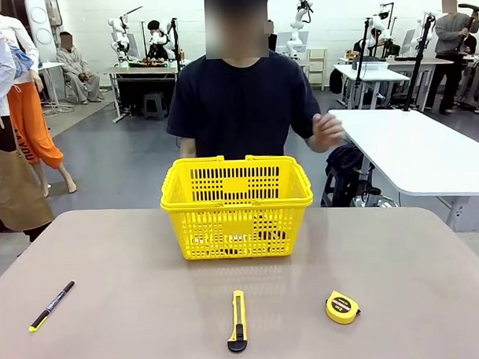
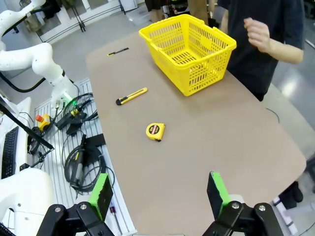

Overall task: Place the items the person wants into the basket.
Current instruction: Pick up the item the person points to and place it in the Market Basket.

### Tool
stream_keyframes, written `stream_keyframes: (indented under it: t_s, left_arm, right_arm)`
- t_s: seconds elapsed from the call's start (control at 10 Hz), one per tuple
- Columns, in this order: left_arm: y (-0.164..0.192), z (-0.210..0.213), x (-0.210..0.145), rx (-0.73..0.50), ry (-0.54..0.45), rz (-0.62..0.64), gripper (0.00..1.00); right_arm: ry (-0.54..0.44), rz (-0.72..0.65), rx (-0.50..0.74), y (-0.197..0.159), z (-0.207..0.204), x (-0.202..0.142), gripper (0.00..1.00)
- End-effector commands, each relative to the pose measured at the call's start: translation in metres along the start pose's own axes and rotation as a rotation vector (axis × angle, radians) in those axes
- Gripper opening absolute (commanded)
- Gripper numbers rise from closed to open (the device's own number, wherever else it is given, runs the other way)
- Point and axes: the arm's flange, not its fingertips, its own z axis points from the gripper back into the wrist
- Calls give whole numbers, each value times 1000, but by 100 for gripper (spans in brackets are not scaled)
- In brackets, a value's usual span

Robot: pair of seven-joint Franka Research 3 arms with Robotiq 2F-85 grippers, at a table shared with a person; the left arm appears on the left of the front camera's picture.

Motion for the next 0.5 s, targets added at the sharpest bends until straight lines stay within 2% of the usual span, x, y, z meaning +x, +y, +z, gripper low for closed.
stream_keyframes:
  t_s: [0.0,0.4]
  left_arm:
    - [0,1,0,-6,-9,-8,100]
    - [0,1,0,-6,-9,-8,100]
  right_arm:
    - [-7,13,7,-2,3,-1,100]
    - [-7,13,7,-2,3,-1,100]
